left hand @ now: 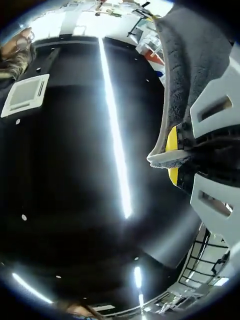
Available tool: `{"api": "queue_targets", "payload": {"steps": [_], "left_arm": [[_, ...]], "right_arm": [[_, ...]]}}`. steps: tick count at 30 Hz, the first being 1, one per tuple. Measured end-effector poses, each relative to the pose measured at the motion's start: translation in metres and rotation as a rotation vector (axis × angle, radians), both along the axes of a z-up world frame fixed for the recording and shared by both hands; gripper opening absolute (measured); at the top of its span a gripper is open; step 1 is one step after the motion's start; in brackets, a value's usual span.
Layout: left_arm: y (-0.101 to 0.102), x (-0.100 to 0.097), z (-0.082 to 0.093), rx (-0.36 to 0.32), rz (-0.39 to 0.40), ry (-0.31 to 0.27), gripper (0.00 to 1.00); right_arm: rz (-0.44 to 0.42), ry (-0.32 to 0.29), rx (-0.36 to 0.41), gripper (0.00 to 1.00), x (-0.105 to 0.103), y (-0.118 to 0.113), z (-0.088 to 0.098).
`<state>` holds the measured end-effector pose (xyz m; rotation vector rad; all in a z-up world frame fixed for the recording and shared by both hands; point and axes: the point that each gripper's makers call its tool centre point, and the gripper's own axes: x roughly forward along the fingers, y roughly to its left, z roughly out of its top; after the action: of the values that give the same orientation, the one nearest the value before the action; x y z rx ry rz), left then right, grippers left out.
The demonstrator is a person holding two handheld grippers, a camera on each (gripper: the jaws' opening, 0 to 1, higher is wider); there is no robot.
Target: Open the folded towel by lifting each exposed corner and separating the folded layers until the towel lies flat within the target outline without major curled edges
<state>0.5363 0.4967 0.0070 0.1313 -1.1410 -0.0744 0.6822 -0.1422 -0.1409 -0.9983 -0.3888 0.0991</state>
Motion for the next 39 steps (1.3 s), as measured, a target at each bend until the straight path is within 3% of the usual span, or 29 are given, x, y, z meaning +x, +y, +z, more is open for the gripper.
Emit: {"api": "queue_targets", "payload": {"steps": [9,14,21,27,29,33,34,37,39], "left_arm": [[0.001,-0.007,0.003,0.000,0.020,-0.021,0.03],[0.005,-0.013,0.004,-0.015,0.028,-0.029,0.03],[-0.004,-0.030,0.010,0.017,-0.009,-0.082,0.03],[-0.013,-0.045,0.015,0.039,-0.028,-0.125,0.03],[-0.017,-0.051,0.016,0.054,-0.047,-0.146,0.03],[-0.024,-0.055,0.018,0.073,-0.057,-0.148,0.03],[-0.027,-0.057,0.018,0.083,-0.057,-0.150,0.03],[-0.033,-0.066,0.020,0.086,-0.057,-0.176,0.03],[-0.035,-0.072,0.021,0.084,-0.075,-0.204,0.03]], "right_arm": [[0.029,-0.172,0.111,0.00,-0.035,-0.003,0.047],[0.105,-0.301,0.173,0.00,-0.072,0.003,0.080],[0.232,-0.422,0.142,0.00,-0.111,0.021,0.101],[0.288,-0.453,0.183,0.00,-0.134,0.032,0.115],[0.309,-0.497,0.185,0.00,-0.147,0.035,0.123],[0.434,-0.579,0.269,0.00,-0.177,0.038,0.135],[0.501,-0.642,0.300,0.00,-0.195,0.036,0.143],[0.552,-0.725,0.344,0.00,-0.222,0.030,0.153],[0.535,-0.718,0.355,0.00,-0.225,0.026,0.154]]}}
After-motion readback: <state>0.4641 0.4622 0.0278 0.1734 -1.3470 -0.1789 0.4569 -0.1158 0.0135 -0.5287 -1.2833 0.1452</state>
